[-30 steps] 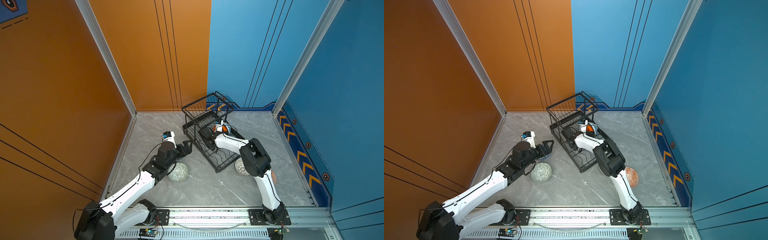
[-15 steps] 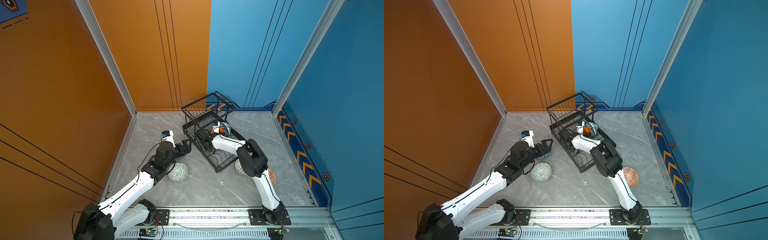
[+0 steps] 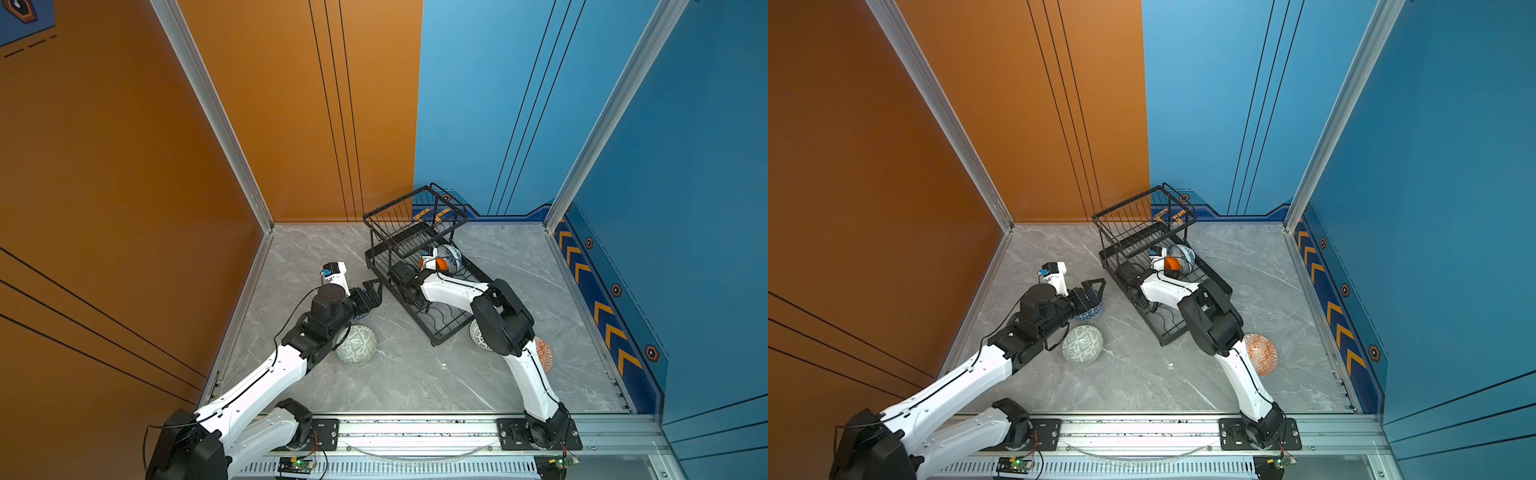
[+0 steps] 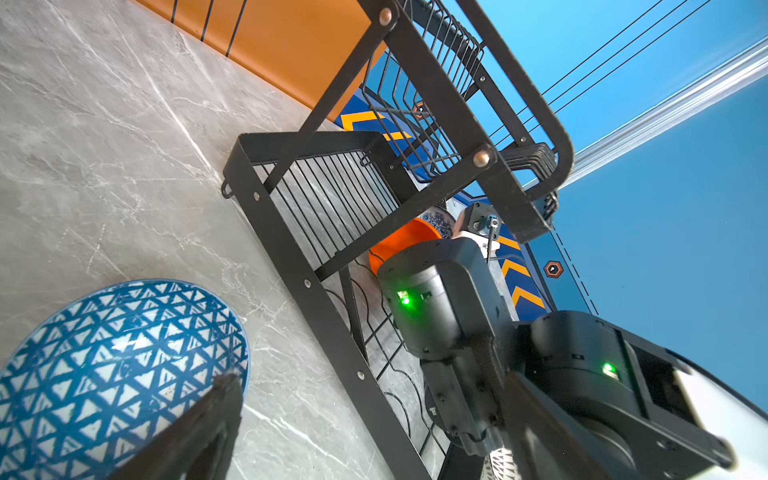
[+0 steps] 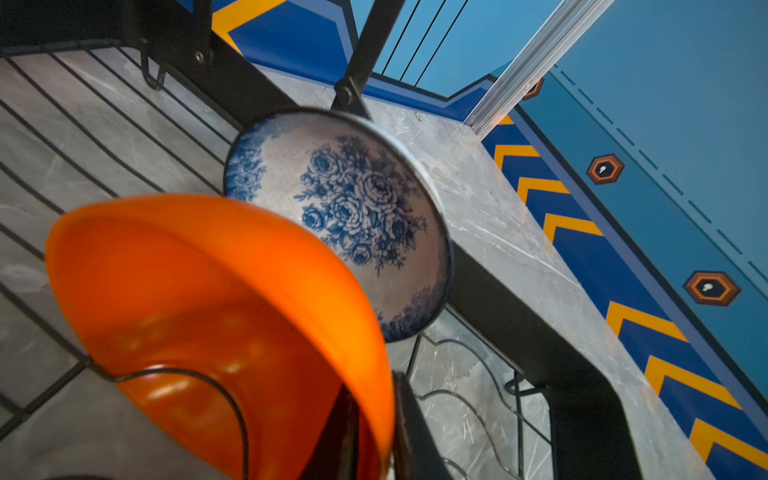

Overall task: Load the bowls into the dish rack
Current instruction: 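Lower the orange bowl into the rack beside the floral bowl with the right gripper, then release the orange bowl with the right gripper while the left grasps the blue bowl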

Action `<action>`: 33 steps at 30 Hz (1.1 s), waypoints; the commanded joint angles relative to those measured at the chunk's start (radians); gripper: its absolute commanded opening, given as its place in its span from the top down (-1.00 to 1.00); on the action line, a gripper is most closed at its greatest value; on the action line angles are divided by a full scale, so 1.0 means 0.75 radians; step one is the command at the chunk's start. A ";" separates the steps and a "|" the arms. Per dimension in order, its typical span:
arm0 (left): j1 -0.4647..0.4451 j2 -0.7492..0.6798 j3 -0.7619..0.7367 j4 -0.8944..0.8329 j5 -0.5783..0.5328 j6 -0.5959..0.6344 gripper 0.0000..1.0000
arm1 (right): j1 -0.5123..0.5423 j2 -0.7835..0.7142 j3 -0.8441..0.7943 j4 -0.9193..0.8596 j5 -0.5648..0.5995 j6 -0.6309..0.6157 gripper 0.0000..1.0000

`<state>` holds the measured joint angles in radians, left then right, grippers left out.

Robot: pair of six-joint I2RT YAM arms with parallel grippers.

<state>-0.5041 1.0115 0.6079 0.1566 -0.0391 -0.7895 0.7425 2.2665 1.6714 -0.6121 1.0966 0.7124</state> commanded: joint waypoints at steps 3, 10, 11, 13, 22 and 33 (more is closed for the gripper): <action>0.001 -0.023 -0.016 0.002 0.011 0.018 -0.96 | 0.005 -0.081 -0.042 -0.046 -0.052 -0.007 0.59; -0.010 -0.017 -0.009 -0.006 0.001 0.018 -0.96 | 0.004 -0.167 -0.103 -0.009 -0.068 -0.022 0.46; -0.013 -0.017 -0.006 -0.008 -0.002 0.019 -0.96 | 0.006 -0.185 -0.119 0.004 -0.073 -0.028 0.43; -0.017 -0.015 0.000 -0.015 -0.009 0.022 -0.96 | 0.009 -0.219 -0.158 0.032 -0.086 -0.036 0.39; 0.000 -0.007 0.034 -0.112 -0.048 0.026 -0.96 | 0.014 -0.423 -0.389 0.206 -0.170 -0.085 -0.25; 0.085 -0.024 0.070 -0.309 -0.072 0.034 -0.96 | 0.014 -0.689 -0.645 0.376 -0.310 -0.146 -0.86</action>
<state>-0.4660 1.0115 0.6300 -0.0067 -0.0662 -0.7841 0.7536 1.8099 1.2213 -0.3721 0.9031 0.6239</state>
